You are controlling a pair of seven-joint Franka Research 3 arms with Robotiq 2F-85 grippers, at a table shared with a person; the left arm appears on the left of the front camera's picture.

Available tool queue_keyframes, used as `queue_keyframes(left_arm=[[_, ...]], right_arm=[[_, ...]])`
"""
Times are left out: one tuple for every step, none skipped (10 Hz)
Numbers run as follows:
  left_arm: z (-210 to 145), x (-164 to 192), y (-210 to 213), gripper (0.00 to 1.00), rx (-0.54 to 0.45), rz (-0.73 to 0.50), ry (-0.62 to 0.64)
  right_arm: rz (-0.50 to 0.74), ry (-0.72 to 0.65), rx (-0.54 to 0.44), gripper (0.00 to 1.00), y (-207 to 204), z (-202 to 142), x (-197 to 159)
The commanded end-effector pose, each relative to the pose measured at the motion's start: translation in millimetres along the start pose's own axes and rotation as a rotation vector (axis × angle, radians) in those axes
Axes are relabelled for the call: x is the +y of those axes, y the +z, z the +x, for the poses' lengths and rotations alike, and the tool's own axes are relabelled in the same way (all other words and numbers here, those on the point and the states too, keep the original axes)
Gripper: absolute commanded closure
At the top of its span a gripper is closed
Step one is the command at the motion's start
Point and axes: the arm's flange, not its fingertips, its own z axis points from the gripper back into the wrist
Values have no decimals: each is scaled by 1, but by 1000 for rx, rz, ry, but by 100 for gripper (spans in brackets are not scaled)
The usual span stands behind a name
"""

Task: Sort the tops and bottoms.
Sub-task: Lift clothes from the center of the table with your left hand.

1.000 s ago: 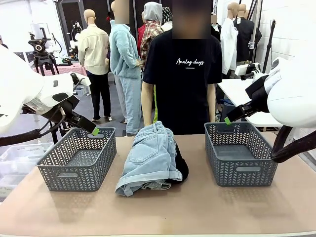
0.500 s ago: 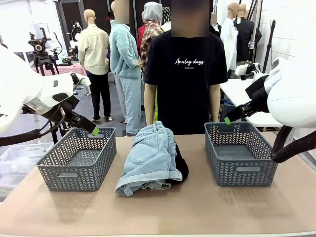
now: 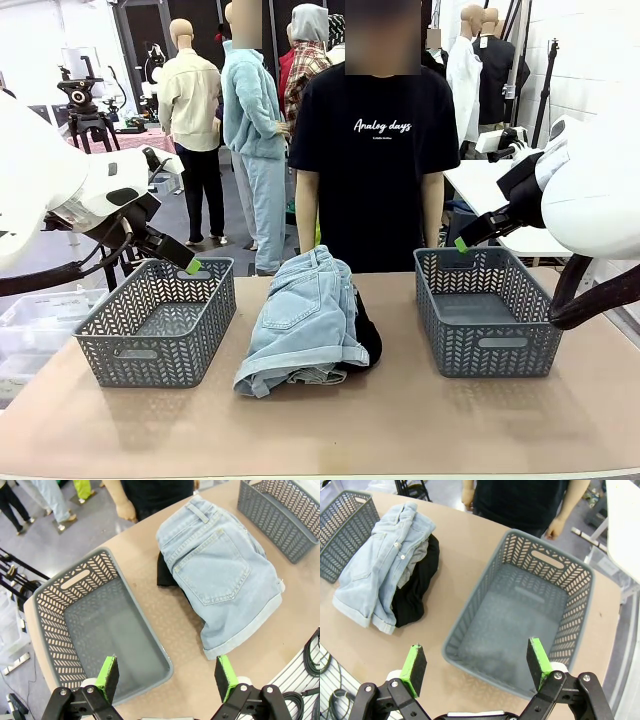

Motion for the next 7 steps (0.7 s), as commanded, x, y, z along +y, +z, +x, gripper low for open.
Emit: queue_keyframes(left_arm=[[0, 2, 0, 0, 1, 7, -8], [0, 2, 0, 0, 1, 7, -8], [0, 2, 0, 0, 1, 7, -8], [0, 2, 0, 0, 1, 7, -8], [0, 0, 0, 0, 0, 0, 0], [11, -2, -15, 0, -4, -43, -17], [24, -8, -36, 0, 36, -103, -23]], right_arm=[[2, 0, -8, 0, -1, 0, -1], [2, 0, -8, 0, -1, 0, -1], [2, 0, -8, 0, -1, 0, -1], [2, 0, -8, 0, -1, 0, -1], [2, 0, -8, 0, -1, 0, -1], [2, 0, -8, 0, -1, 0, -1], [2, 0, -8, 0, -1, 0, -1]])
